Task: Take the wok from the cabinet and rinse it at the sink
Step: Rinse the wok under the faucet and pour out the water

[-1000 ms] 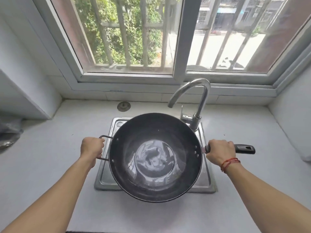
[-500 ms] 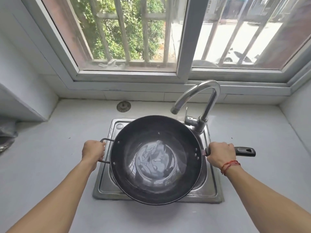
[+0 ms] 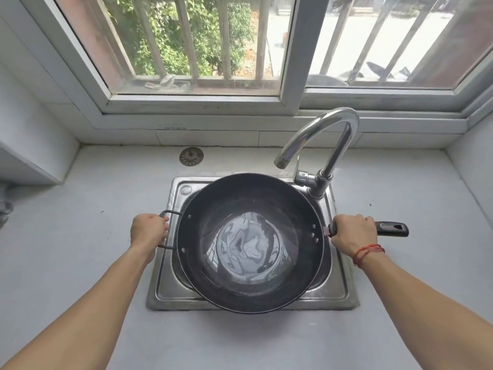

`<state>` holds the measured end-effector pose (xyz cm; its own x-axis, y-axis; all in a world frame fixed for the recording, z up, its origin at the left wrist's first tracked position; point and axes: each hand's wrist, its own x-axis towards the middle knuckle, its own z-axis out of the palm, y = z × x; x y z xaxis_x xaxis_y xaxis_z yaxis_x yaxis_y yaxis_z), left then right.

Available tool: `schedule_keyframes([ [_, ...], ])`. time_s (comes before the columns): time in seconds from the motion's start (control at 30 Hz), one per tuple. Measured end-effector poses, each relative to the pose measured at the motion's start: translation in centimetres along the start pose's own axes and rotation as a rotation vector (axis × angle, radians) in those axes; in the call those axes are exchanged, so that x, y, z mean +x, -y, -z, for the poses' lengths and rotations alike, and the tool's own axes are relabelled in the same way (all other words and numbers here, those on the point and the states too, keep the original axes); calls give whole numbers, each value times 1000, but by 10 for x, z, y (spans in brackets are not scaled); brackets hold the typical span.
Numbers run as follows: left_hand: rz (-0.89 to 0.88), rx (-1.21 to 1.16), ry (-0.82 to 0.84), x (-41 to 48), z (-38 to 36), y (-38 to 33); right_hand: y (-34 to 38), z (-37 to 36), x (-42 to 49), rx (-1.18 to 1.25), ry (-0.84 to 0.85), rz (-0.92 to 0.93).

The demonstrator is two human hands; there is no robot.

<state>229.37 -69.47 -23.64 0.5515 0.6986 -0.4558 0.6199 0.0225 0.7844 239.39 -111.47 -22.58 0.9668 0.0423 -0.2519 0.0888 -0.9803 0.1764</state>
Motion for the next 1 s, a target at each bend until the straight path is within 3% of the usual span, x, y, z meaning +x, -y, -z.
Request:
schedule_keyframes([
  [0.73,87,-55,-45,21,15,4,30,19,-4,-14,44,-1],
  [1.0,57,-18,-54,14,15,0,42,46,4,154,237,91],
])
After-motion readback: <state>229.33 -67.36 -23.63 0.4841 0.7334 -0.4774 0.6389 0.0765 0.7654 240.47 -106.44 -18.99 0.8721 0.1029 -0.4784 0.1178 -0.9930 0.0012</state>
